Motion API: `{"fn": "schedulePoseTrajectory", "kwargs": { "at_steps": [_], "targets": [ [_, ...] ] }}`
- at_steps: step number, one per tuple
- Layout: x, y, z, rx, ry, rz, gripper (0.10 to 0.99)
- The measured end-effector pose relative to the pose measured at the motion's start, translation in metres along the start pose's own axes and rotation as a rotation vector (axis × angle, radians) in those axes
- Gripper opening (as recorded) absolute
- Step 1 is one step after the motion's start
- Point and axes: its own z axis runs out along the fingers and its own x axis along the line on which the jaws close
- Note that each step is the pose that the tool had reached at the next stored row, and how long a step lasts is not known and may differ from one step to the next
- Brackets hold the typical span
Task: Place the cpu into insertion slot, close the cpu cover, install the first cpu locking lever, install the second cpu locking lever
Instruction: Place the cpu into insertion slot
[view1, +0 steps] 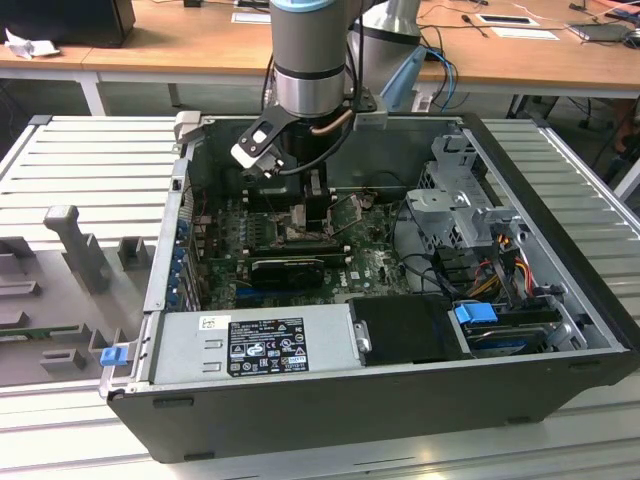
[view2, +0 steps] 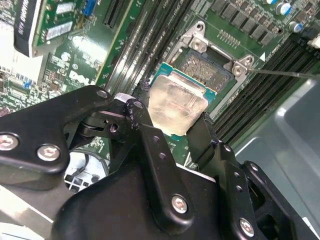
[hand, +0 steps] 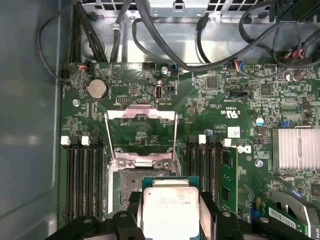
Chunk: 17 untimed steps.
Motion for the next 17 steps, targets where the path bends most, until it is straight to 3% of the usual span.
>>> {"fn": "schedulePoseTrajectory", "kwargs": {
  "at_steps": [6,12,17],
  "targets": [
    [0.0048,0.0008,0.0031,0.0,-0.0001,0.001,0.541],
    [0.0064,-0.0028,0.0042,0.0,-0.0002,0.001,0.541],
    [0.0095,-0.0038,0.0103,0.0,0.0,0.001,0.541]
  ]
}}
